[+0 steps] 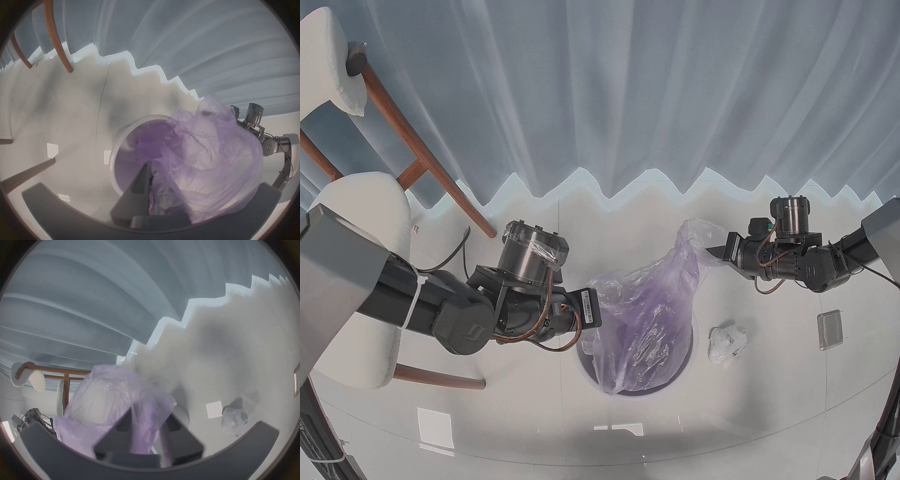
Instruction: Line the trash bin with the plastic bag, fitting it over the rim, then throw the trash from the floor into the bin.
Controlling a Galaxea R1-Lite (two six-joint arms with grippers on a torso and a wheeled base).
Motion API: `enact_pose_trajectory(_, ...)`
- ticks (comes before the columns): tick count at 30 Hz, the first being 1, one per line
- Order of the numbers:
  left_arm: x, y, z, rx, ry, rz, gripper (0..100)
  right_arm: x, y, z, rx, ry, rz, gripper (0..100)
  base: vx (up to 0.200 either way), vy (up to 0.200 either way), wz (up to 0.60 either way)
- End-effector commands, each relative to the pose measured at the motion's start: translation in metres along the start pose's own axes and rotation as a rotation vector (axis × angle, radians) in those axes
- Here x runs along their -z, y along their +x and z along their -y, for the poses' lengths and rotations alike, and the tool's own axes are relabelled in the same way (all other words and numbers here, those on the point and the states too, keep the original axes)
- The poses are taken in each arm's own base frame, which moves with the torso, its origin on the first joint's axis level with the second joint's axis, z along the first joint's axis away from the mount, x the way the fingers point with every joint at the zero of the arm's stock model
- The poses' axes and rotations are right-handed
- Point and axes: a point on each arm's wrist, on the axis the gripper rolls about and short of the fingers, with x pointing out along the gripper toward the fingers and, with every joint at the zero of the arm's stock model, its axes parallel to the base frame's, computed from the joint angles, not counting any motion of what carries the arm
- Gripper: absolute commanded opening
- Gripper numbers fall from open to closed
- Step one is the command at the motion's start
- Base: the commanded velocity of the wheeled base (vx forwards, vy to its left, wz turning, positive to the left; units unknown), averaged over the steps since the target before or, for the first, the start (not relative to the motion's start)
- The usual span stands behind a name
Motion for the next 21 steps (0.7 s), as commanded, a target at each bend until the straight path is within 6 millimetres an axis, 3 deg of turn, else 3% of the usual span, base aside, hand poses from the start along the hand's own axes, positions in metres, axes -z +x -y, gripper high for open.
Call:
enact_pose_trajectory(1,0.002,0.002,0.008,0.018,0.011,-0.002,0,0.008,-0.009,0.002,0.007,0.037,-0.002,100,0.000,0.000,0.00)
enact_pose_trajectory(4,0.003,0.002,0.011,0.024,0.017,-0.002,0,0.005,-0.038,-0.020,-0.017,0.222,0.019,100,0.000,0.000,0.00)
enact_pose_trajectory(5,0.003,0.002,0.011,0.024,0.017,-0.002,0,0.005,-0.040,-0.021,-0.017,0.234,0.019,100,0.000,0.000,0.00)
enact_pose_trajectory(7,0.006,0.003,0.015,0.024,0.026,-0.003,0,0.016,-0.060,-0.036,-0.002,0.424,-0.031,100,0.000,0.000,0.00)
enact_pose_trajectory(11,0.008,0.003,0.017,0.025,0.031,-0.007,0,0.036,-0.082,-0.042,0.075,0.513,-0.135,100,0.000,0.000,0.00)
enact_pose_trajectory(15,0.012,0.003,0.021,0.032,0.039,-0.016,0,0.055,-0.083,-0.057,0.067,0.490,-0.196,100,0.000,0.000,0.00)
enact_pose_trajectory(21,0.015,0.003,0.027,0.047,0.050,-0.021,0,0.057,-0.075,-0.074,0.036,0.452,-0.208,100,0.000,0.000,0.00)
